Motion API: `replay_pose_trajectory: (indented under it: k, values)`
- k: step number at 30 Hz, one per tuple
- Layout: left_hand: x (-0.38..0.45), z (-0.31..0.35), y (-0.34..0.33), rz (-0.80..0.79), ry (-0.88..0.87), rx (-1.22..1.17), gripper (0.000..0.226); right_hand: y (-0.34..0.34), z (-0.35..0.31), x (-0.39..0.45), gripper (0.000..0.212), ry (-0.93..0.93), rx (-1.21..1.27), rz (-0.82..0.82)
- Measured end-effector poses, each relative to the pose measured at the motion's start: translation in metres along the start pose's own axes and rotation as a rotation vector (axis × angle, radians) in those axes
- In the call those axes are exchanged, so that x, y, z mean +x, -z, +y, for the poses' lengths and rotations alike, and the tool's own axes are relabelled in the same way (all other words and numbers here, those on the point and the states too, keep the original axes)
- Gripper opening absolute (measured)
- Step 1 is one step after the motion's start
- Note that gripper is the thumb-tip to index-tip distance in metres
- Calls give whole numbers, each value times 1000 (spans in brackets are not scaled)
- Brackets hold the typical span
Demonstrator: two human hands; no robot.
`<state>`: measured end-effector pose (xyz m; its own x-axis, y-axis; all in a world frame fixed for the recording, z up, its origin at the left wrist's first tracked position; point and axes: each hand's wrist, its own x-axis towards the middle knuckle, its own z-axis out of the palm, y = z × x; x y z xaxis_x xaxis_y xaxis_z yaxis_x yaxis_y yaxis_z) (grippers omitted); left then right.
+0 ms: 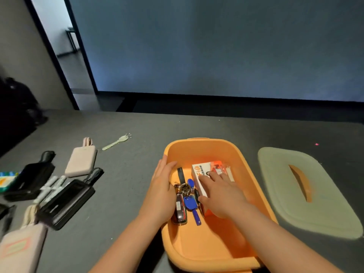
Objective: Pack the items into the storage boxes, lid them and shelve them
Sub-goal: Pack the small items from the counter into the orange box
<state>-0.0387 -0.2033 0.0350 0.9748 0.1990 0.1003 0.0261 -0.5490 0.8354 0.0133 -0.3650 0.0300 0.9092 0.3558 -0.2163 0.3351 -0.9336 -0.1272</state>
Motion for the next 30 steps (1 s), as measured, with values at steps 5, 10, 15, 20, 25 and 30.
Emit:
replay_pose_trajectory:
  k: [5, 10, 15, 20, 25, 30]
  values:
    - [-15, -13, 13, 157, 55, -32, 61, 29, -22, -25, 56, 140, 207, 155]
    - [-29, -25, 20, 362, 123, -105, 61, 46, -50, -80, 42, 381, 276, 117]
    - [-26, -14, 23, 417, 118, -119, 69, 25, -49, -85, 38, 448, 282, 76]
    - [-37, -21, 30, 389, 90, -73, 68, 11, -40, -85, 30, 403, 294, 199]
    - [-44, -38, 43, 151, -118, 223, 52, 15, -23, -66, 24, 469, 238, 106]
    - [-25, -51, 67, -27, -361, 379, 38, 34, 8, -39, 18, 376, 237, 164]
